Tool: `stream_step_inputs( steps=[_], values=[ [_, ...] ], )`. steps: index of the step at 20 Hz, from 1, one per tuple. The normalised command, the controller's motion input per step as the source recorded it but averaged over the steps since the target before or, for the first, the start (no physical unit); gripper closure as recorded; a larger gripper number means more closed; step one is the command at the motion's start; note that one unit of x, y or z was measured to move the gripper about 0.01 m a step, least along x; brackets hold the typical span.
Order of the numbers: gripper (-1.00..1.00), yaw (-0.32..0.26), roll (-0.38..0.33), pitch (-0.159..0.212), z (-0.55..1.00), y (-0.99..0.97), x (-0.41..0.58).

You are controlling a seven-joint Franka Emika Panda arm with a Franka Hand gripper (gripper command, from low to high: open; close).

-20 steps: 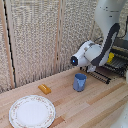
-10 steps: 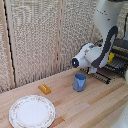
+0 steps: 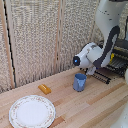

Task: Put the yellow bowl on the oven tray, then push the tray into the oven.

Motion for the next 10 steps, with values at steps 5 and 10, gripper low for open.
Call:
stream_step_inputs(
  steps=[5,10],
  values=[
    [1.00,-0.019,0.222,0.024,0.16,-0.35,0.079],
    [1.00,-0.022,0.176,0.107,0.19,-0.45,0.205]
  ],
)
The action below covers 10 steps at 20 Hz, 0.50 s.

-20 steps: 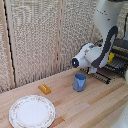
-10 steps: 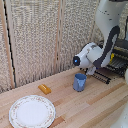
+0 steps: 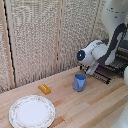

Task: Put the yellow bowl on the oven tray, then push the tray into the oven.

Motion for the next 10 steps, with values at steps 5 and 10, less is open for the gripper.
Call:
stream_step_inputs(
  steps=[5,10],
  values=[
    [1.00,0.000,0.119,0.061,0.15,-0.36,0.101],
    [1.00,-0.017,0.071,-0.004,0.19,-0.17,0.000]
  ],
)
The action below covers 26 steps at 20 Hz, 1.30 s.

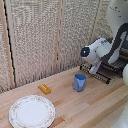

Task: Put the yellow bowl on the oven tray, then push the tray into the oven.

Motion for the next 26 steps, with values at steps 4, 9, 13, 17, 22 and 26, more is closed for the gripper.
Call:
stream_step_inputs(
  steps=[4,9,13,17,22,26],
  values=[
    [1.00,-0.036,0.108,0.000,0.37,-0.13,0.003],
    [1.00,-0.033,0.162,0.024,0.72,-0.33,0.083],
    [1.00,-0.001,0.117,0.064,0.73,-0.59,0.162],
    [1.00,-0.001,0.005,0.066,0.27,-0.96,0.104],
    [1.00,0.000,-0.100,0.026,0.08,-0.98,0.000],
    [1.00,0.000,-0.132,0.002,0.17,-0.95,0.000]
  ],
)
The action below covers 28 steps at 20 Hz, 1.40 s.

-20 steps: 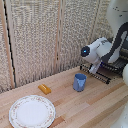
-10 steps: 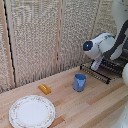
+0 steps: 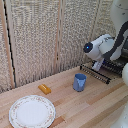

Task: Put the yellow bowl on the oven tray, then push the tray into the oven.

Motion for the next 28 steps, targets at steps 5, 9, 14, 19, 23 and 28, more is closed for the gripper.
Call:
stream_step_inputs(
  steps=[5,9,14,19,23,28],
  values=[
    [1.00,0.000,-0.138,-0.036,0.25,-0.91,0.000],
    [1.00,0.018,-0.157,-0.091,0.28,-0.78,-0.011],
    [-1.00,0.022,-0.077,-0.108,0.32,-0.34,-0.081],
    [-1.00,-0.074,0.000,-0.037,0.58,0.05,0.037],
    [-1.00,-0.135,0.042,0.007,0.73,0.13,0.079],
    [-1.00,-0.161,0.214,0.078,0.40,0.23,0.015]
  ],
)
